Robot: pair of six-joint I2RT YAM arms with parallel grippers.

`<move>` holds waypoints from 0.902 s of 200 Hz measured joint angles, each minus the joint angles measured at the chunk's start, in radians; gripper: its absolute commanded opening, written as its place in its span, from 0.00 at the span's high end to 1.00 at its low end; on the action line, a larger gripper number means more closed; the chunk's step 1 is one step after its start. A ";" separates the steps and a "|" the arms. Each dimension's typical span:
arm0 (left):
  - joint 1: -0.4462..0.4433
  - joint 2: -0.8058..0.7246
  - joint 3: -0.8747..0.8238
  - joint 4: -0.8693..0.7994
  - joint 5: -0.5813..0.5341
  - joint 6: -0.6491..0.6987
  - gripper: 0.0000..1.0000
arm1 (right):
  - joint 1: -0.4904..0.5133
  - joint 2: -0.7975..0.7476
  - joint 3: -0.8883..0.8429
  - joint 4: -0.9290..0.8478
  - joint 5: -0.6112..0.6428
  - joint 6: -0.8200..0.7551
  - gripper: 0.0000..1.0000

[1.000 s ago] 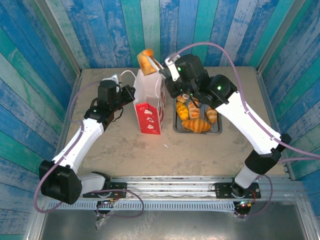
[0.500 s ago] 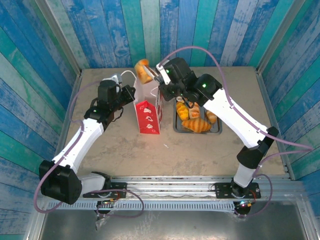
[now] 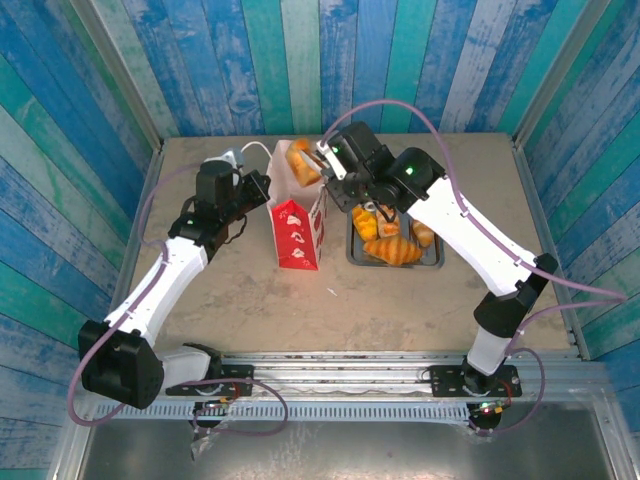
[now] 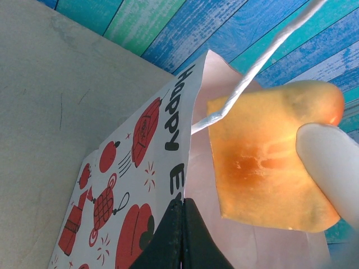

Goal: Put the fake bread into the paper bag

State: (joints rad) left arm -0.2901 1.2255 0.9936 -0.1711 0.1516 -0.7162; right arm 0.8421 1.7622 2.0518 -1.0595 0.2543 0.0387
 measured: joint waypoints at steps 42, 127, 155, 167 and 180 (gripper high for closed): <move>0.000 0.000 -0.002 0.004 0.000 0.000 1.00 | 0.000 0.000 0.003 -0.019 0.004 -0.006 0.65; 0.000 0.000 -0.002 0.006 0.001 0.000 1.00 | 0.000 0.000 0.025 -0.041 0.003 -0.011 0.55; 0.000 0.000 -0.002 0.006 0.001 0.000 1.00 | 0.000 0.000 0.040 -0.040 0.000 -0.011 0.53; 0.000 0.000 -0.002 0.006 0.002 0.000 1.00 | 0.000 0.001 0.053 -0.041 0.000 -0.011 0.52; 0.000 0.000 -0.002 0.007 0.005 0.000 1.00 | 0.000 0.002 0.066 -0.040 -0.001 -0.011 0.52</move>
State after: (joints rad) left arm -0.2901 1.2255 0.9916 -0.1642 0.1562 -0.7162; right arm 0.8421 1.7641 2.1178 -1.0992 0.2531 0.0277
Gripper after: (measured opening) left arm 0.052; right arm 0.484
